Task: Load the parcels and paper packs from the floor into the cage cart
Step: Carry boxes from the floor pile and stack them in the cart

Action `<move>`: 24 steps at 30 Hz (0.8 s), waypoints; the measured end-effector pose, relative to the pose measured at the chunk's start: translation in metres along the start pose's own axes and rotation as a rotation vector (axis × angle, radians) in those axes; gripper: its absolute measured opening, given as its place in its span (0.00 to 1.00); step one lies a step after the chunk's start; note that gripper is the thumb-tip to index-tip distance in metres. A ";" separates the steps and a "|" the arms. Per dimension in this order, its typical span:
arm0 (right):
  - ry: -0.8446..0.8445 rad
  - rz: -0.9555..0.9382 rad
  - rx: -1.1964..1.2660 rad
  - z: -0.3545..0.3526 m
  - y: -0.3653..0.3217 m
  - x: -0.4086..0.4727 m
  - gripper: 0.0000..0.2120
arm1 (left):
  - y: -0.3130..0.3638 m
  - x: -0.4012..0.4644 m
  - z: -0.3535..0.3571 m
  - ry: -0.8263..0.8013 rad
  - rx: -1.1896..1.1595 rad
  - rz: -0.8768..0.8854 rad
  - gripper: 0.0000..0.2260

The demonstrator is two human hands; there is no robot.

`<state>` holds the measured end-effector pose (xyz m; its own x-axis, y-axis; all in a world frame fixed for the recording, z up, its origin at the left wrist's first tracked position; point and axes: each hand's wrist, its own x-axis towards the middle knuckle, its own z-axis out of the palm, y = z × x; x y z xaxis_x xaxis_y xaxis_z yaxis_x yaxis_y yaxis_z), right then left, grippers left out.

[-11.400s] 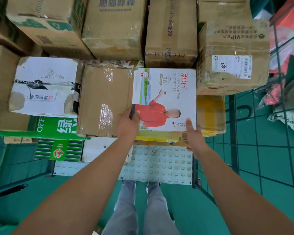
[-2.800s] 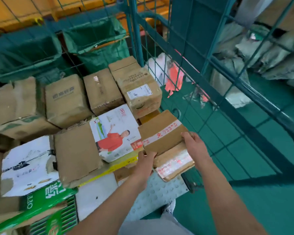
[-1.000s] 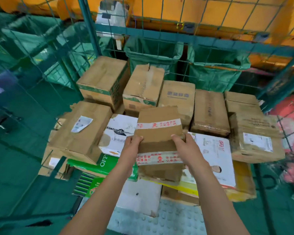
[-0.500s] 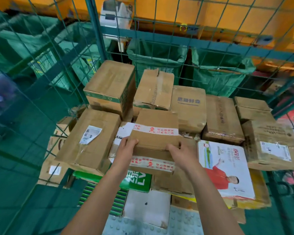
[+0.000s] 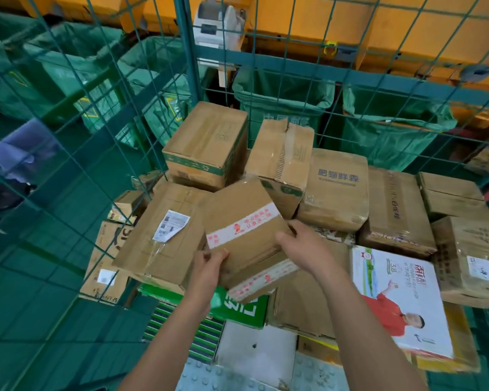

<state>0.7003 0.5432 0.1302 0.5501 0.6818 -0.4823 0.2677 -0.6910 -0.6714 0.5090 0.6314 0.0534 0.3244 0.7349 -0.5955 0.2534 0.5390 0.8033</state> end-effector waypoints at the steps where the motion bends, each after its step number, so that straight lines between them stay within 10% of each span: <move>1: 0.012 -0.046 -0.040 -0.008 -0.005 0.010 0.19 | -0.005 -0.001 0.003 -0.026 -0.021 -0.017 0.13; 6: 0.322 -0.066 0.152 -0.024 0.005 0.052 0.32 | -0.003 0.006 0.030 -0.187 0.021 0.047 0.08; 24: 0.135 0.077 0.241 0.043 0.051 0.061 0.35 | 0.033 0.102 0.022 -0.009 0.317 0.133 0.23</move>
<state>0.7140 0.5598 0.0424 0.6661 0.5804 -0.4685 0.0345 -0.6514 -0.7579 0.5702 0.7150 0.0190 0.3817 0.7857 -0.4868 0.4781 0.2828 0.8315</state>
